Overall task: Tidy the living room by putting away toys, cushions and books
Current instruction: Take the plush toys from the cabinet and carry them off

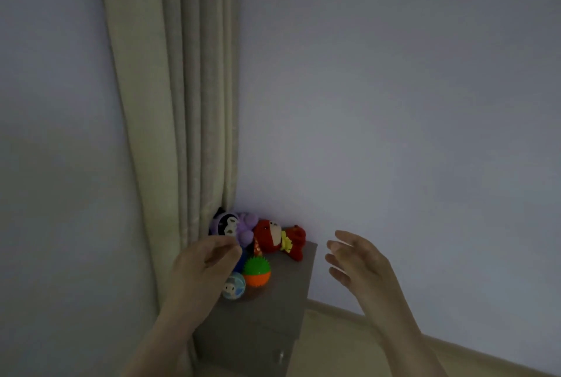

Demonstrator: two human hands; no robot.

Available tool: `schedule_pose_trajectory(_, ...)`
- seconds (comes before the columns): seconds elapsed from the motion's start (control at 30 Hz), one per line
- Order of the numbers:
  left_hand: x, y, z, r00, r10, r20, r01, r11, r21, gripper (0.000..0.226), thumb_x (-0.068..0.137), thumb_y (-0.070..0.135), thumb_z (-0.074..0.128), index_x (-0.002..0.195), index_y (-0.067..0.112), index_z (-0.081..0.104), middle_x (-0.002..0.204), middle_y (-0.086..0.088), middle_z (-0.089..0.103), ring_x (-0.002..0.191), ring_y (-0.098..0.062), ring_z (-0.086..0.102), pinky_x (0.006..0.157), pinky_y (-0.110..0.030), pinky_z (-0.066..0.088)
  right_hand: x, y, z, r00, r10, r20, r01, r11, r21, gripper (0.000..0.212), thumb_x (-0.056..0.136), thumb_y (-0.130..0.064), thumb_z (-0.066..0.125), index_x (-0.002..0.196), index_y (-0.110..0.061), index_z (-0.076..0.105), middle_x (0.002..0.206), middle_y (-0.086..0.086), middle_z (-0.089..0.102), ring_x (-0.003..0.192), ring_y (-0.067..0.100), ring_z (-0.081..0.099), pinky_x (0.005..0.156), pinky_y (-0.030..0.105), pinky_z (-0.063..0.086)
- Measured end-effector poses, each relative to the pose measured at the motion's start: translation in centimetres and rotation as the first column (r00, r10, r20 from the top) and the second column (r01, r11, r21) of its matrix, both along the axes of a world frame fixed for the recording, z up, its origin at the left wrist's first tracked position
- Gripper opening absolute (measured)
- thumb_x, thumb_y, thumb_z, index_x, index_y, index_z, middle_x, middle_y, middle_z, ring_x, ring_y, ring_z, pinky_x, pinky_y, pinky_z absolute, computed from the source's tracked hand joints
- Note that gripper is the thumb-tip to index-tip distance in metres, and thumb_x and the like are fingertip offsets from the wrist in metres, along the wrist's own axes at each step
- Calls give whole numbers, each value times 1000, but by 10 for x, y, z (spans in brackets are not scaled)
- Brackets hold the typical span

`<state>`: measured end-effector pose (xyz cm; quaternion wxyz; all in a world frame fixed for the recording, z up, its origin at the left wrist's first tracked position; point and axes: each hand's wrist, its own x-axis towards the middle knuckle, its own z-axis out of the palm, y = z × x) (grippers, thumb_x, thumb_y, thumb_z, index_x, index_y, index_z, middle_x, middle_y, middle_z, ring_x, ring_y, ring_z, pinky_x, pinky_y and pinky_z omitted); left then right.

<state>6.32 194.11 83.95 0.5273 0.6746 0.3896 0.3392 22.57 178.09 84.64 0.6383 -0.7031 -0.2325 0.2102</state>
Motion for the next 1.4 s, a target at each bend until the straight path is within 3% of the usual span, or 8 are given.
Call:
schedule_pose_trajectory(0.63, 197, 178, -93, 979, 43, -202, -63, 993, -97, 13, 87, 15, 65, 87, 27, 62, 88, 5, 68, 87, -15, 63, 83, -32, 50, 231, 177, -70, 993, 53, -107, -74, 976, -205, 27, 94, -21, 59, 121, -21, 59, 109, -1, 67, 102, 18, 64, 89, 33, 52)
schedule_pose_trajectory(0.73, 224, 209, -106, 965, 11, -261, -48, 990, -133, 10, 87, 19, 67, 81, 26, 61, 86, 4, 67, 85, -15, 62, 78, -31, 49, 258, 207, -85, 993, 51, -107, -80, 955, -285, 27, 95, -21, 56, 122, -22, 57, 109, -2, 66, 102, 17, 64, 83, 28, 52)
schedule_pose_trajectory(0.83, 247, 234, -117, 960, -21, -281, -31, 983, -180, 14, 82, 35, 70, 77, 29, 57, 89, 0, 66, 88, -19, 60, 85, -40, 48, 279, 233, -102, 992, 39, -121, -78, 941, -329, 26, 95, -21, 57, 121, -22, 57, 107, -2, 66, 101, 17, 64, 84, 30, 53)
schedule_pose_trajectory(0.93, 260, 252, -139, 932, -28, -361, -38, 984, -176, 40, 67, 55, 59, 80, 18, 55, 85, -7, 60, 81, -24, 55, 81, -42, 48, 296, 251, -125, 983, 44, -177, -109, 918, -380, 26, 94, -21, 58, 120, -19, 58, 110, 2, 66, 100, 19, 64, 88, 36, 54)
schedule_pose_trajectory(1.07, 278, 272, -171, 887, -23, -460, -78, 977, -198, 15, 87, 20, 64, 89, 6, 63, 85, -10, 65, 86, -28, 60, 79, -42, 48, 323, 275, -158, 972, 58, -227, -158, 880, -448, 24, 93, -20, 59, 118, -17, 59, 110, 4, 66, 103, 21, 63, 94, 40, 52)
schedule_pose_trajectory(1.17, 286, 278, -193, 866, -4, -500, -119, 970, -214, 9, 86, 15, 66, 92, 9, 62, 92, -6, 65, 91, -24, 60, 81, -38, 47, 341, 290, -182, 966, 72, -248, -194, 838, -510, 27, 94, -17, 58, 121, -14, 57, 108, 3, 65, 104, 22, 62, 99, 43, 49)
schedule_pose_trajectory(1.23, 293, 281, -207, 853, -9, -521, -131, 964, -230, 17, 86, 18, 66, 101, 16, 60, 100, 0, 63, 97, -18, 58, 82, -32, 45, 354, 299, -201, 963, 103, -250, -229, 804, -549, 29, 94, -16, 57, 123, -11, 57, 102, -1, 65, 103, 21, 62, 100, 43, 48)
schedule_pose_trajectory(1.4, 314, 289, -241, 806, 11, -592, -189, 952, -239, 42, 86, 17, 67, 125, 5, 55, 119, -8, 60, 96, -13, 50, 83, -26, 37, 383, 314, -246, 948, 181, -262, -312, 694, -649, 32, 96, -16, 54, 127, -7, 54, 97, -2, 58, 99, 20, 59, 91, 34, 50)
